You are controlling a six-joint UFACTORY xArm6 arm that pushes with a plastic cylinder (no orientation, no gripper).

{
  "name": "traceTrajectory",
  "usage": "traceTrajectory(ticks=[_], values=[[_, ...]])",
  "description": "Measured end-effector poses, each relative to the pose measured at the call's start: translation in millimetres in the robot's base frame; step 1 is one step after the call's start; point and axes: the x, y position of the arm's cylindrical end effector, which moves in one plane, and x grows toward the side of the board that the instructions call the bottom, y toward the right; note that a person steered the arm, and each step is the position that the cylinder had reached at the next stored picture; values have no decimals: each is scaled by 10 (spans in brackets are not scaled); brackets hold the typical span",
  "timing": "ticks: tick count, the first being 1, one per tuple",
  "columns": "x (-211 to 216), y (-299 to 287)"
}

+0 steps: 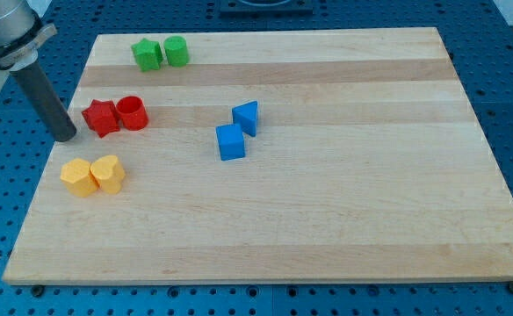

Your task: Move your arm towards the left side of the green star

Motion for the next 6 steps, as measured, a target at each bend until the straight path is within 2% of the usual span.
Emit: traceTrajectory(ticks=[2, 3, 4, 6], values=[[0, 48], [-272, -11], [-750, -13], [-1450, 225]])
